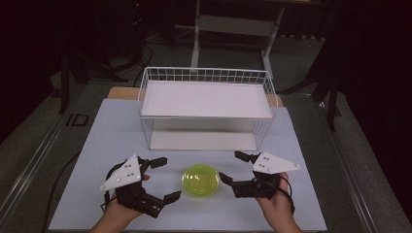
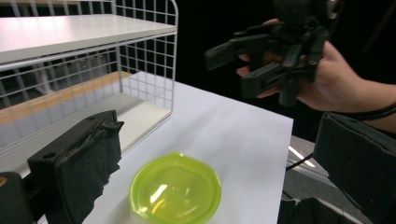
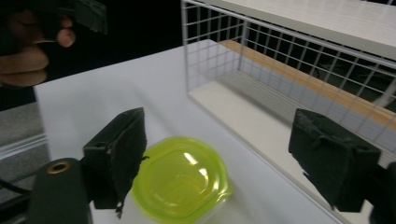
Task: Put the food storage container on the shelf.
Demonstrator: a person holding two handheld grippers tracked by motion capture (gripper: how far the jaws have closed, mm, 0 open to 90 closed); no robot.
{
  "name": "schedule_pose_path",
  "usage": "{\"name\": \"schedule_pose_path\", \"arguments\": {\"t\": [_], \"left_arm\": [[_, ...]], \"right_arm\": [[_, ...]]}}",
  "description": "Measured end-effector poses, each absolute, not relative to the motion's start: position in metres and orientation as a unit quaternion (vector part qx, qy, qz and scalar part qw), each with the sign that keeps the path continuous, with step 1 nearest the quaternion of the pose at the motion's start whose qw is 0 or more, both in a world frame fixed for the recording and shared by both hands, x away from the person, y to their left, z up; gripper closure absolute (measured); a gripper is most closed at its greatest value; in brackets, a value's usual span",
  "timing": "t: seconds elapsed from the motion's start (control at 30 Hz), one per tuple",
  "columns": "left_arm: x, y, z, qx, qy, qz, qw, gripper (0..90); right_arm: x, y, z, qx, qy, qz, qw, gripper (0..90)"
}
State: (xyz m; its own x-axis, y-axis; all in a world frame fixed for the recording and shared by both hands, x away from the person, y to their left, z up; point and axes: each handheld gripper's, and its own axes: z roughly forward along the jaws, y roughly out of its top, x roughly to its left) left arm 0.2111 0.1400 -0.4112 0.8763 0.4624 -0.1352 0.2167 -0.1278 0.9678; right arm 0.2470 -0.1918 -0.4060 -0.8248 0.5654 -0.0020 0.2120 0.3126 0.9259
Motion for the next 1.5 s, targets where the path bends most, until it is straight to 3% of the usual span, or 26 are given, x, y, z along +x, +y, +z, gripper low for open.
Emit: {"name": "schedule_pose_path", "arguments": {"t": [0.13,0.43,0.6,0.73,0.9,1.0,1.23,1.43,1.5], "left_arm": [[0.225,0.129,-0.416,0.749,0.243,0.091,0.609,1.6],[0.245,0.118,-0.438,0.741,0.294,0.057,0.601,5.4],[0.251,0.118,-0.452,0.741,0.338,0.056,0.577,5.6],[0.255,0.117,-0.464,0.753,0.367,0.045,0.545,5.7],[0.262,0.121,-0.477,0.738,0.425,0.010,0.524,5.8],[0.263,0.125,-0.483,0.731,0.442,-0.007,0.519,13.6],[0.262,0.127,-0.496,0.723,0.469,-0.043,0.506,19.9],[0.261,0.125,-0.502,0.727,0.489,-0.058,0.479,39.3],[0.260,0.125,-0.503,0.728,0.489,-0.054,0.478,40.8]], "right_arm": [[0.259,-0.186,-0.411,0.255,0.804,0.511,0.166,14.3],[0.274,-0.187,-0.433,0.313,0.791,0.521,0.068,14.5],[0.277,-0.183,-0.445,0.339,0.786,0.513,0.060,13.7],[0.283,-0.183,-0.455,0.367,0.783,0.501,0.043,17.8],[0.286,-0.183,-0.464,0.405,0.775,0.485,0.014,31.5],[0.287,-0.182,-0.471,0.411,0.782,0.469,0.009,37.5],[0.288,-0.181,-0.483,0.441,0.775,0.453,-0.017,41.0],[0.287,-0.180,-0.490,0.457,0.772,0.439,-0.039,46.7],[0.287,-0.179,-0.492,0.461,0.771,0.436,-0.050,49.2]]}}
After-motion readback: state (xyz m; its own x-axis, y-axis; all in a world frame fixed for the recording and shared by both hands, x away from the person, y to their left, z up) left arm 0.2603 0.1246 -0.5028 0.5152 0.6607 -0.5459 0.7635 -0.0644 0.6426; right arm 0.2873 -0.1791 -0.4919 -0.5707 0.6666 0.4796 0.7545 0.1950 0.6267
